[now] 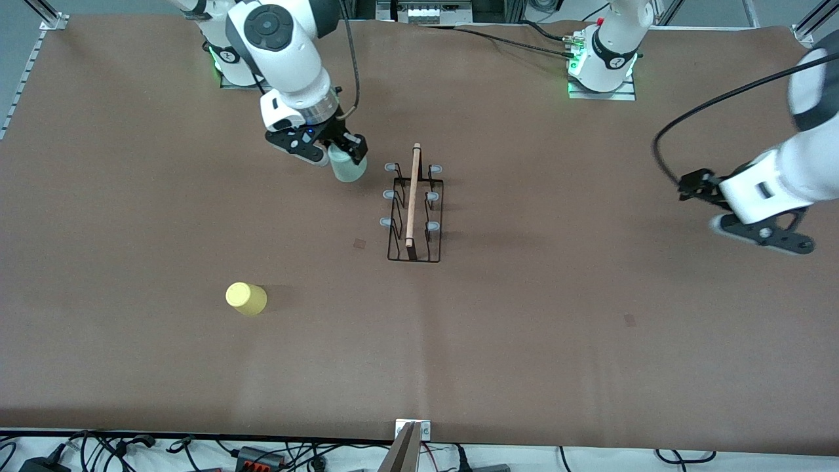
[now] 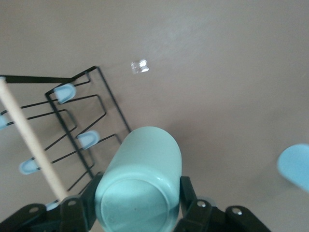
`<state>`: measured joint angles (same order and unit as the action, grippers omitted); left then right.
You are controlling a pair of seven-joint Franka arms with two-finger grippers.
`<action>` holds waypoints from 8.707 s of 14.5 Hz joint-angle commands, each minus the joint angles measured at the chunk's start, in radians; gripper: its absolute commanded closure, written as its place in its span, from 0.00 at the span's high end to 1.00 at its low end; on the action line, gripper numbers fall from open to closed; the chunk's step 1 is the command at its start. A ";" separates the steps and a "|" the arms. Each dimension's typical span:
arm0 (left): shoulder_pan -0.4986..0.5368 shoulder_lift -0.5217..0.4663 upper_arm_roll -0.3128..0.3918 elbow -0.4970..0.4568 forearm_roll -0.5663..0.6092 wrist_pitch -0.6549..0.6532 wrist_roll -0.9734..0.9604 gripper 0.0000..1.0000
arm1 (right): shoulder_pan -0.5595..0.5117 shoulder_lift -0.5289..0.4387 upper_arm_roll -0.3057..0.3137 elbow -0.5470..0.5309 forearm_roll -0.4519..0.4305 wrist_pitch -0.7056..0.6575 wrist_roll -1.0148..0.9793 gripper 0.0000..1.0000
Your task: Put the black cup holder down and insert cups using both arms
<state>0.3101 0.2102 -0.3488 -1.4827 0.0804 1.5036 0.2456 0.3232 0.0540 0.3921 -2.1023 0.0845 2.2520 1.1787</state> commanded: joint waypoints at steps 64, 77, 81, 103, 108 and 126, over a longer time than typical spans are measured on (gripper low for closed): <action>-0.384 -0.249 0.444 -0.156 -0.060 0.079 -0.111 1.00 | -0.127 0.603 -0.430 0.374 -0.032 0.308 -1.286 1.00; -0.384 -0.249 0.444 -0.156 -0.065 0.079 -0.111 1.00 | 0.014 0.336 -0.429 0.367 -0.035 0.022 -0.917 0.19; -0.384 -0.249 0.444 -0.156 -0.065 0.078 -0.109 1.00 | 0.150 0.262 -0.417 0.377 -0.045 -0.041 -0.503 0.19; -0.384 -0.249 0.445 -0.156 -0.067 0.078 -0.112 1.00 | 0.352 0.415 -0.395 0.443 -0.094 0.060 -0.073 1.00; -0.384 -0.249 0.445 -0.156 -0.067 0.078 -0.111 1.00 | 0.243 0.287 -0.395 0.452 -0.051 -0.073 -0.176 1.00; -0.382 -0.249 0.445 -0.156 -0.067 0.067 -0.111 1.00 | -0.406 -0.045 -0.397 0.486 -0.118 -0.670 -1.211 1.00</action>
<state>-0.0652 -0.0358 0.0889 -1.6430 0.0275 1.5843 0.1416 -0.0798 0.0052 -0.0162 -1.6342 -0.0179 1.6206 -0.0083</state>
